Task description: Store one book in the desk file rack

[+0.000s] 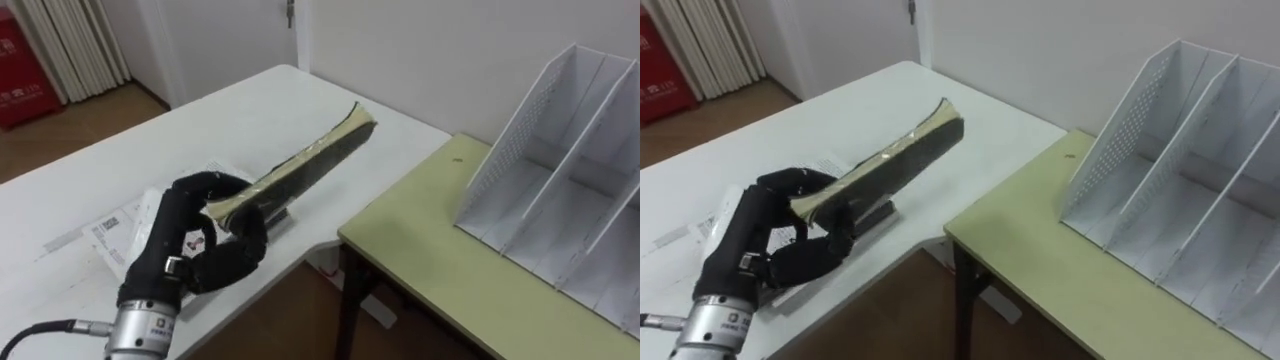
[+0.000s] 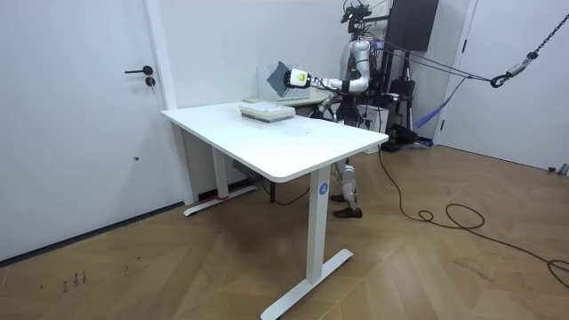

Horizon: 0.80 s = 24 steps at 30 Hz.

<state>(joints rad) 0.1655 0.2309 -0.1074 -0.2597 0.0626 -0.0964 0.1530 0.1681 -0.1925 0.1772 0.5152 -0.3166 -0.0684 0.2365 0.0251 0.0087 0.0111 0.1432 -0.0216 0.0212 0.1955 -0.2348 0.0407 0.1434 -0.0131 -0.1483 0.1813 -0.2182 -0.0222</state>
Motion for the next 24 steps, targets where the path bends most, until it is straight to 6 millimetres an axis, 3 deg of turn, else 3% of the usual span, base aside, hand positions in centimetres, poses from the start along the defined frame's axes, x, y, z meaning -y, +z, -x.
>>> {"fn": "perform_trajectory", "kwargs": {"k": [5, 12, 16, 24], "left_arm": [[0.5, 0.5, 0.1, -0.002, -0.150, 0.243, 1.00], [0.8, 0.6, 0.2, -0.027, -0.345, 0.561, 1.00], [1.0, 0.6, 0.3, -0.026, -0.421, 0.620, 1.00], [1.2, -1.0, 0.6, -0.120, -0.594, 0.760, 1.00]], "right_arm": [[-2.1, 2.8, -1.6, 0.114, 0.086, -0.156, 0.00], [-3.3, 4.9, -2.4, 0.134, 0.128, -0.402, 0.00], [-3.7, 6.3, -2.9, 0.146, 0.194, -0.468, 0.00], [-3.6, 9.3, -3.9, 0.214, 0.153, -0.802, 0.00]], "waist": [[0.001, 0.002, 0.0056], [0.006, -0.001, 0.0082], [0.004, 0.002, 0.0066], [0.009, 0.003, 0.0051]], "left_leg": [[0.008, 0.001, -0.006, -0.006, 0.000, 0.000], [0.003, 0.002, 0.000, -0.001, 0.000, 0.000], [-0.016, 0.002, 0.000, 0.009, 0.000, 0.000], [-0.014, 0.005, 0.011, 0.017, 0.000, 0.000]], "right_leg": [[0.002, -0.003, -0.001, 0.005, 0.000, 0.000], [-0.015, -0.004, 0.011, 0.029, 0.000, 0.000], [-0.031, -0.005, 0.009, 0.042, 0.000, 0.000], [-0.041, -0.003, 0.027, 0.057, 0.000, -0.001]], "base": [[0.01], [-0.04], [-0.01], [-0.05]]}}
